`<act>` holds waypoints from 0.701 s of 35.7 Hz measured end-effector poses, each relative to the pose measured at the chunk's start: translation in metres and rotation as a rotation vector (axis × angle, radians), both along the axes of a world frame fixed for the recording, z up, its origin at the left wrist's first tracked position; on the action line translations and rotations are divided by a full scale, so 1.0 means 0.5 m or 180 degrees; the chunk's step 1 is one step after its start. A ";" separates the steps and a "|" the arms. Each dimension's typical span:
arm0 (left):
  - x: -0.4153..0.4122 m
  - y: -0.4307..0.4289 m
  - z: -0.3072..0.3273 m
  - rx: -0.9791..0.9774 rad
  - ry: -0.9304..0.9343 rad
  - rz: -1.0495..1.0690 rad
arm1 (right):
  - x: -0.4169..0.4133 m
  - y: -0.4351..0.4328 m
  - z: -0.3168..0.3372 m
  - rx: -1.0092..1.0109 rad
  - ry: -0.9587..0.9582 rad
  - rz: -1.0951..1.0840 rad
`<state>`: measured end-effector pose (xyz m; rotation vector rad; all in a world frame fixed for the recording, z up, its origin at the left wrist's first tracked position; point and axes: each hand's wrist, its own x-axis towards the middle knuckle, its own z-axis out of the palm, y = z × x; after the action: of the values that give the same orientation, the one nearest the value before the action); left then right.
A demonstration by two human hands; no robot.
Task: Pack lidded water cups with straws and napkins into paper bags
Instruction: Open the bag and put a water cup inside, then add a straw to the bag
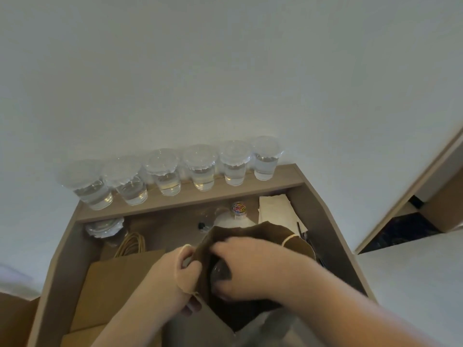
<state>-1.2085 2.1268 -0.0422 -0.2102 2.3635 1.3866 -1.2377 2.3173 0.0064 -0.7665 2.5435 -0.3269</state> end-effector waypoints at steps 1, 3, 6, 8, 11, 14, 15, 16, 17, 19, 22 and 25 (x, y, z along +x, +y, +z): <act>0.000 -0.003 0.005 0.0035 0.0030 0.0000 | 0.009 0.017 0.036 -0.0310 0.0125 0.0002; 0.000 -0.008 0.012 -0.0033 0.0078 -0.0089 | 0.023 0.061 0.102 -0.1048 0.0358 -0.0123; 0.002 -0.013 0.013 -0.0262 0.0120 -0.0162 | 0.027 0.143 0.158 -0.2507 0.0731 -0.0717; 0.003 -0.012 0.007 -0.0323 0.0182 -0.0097 | 0.006 0.201 0.151 -0.3173 0.0966 -0.1376; 0.006 -0.005 0.002 -0.0244 0.0227 0.0036 | -0.055 0.266 0.056 -0.2825 0.0926 -0.2634; 0.011 0.001 0.001 -0.0250 0.0313 0.0170 | -0.087 0.301 -0.124 -0.1376 0.0256 -0.3074; 0.013 0.002 0.001 -0.0231 0.0347 0.0168 | -0.085 0.308 -0.189 -0.0902 0.0055 -0.3081; 0.014 0.003 0.003 -0.0195 0.0392 0.0161 | -0.080 0.312 -0.249 -0.0608 -0.0176 -0.3149; 0.014 0.004 0.005 -0.0177 0.0437 0.0166 | -0.073 0.313 -0.299 -0.0490 -0.0435 -0.3254; 0.014 0.005 0.007 -0.0202 0.0462 0.0196 | -0.058 0.311 -0.375 -0.0353 -0.0797 -0.3410; 0.012 0.004 0.001 -0.0316 0.0550 0.0220 | -0.050 0.307 -0.424 -0.0109 -0.0602 -0.3481; 0.010 0.002 -0.005 -0.0346 0.0556 0.0186 | -0.059 0.310 -0.435 -0.0043 -0.0266 -0.3446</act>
<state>-1.2036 2.1280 -0.0447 -0.1968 2.5989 1.3535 -1.2671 2.4725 -0.2110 0.6843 2.6275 -0.6744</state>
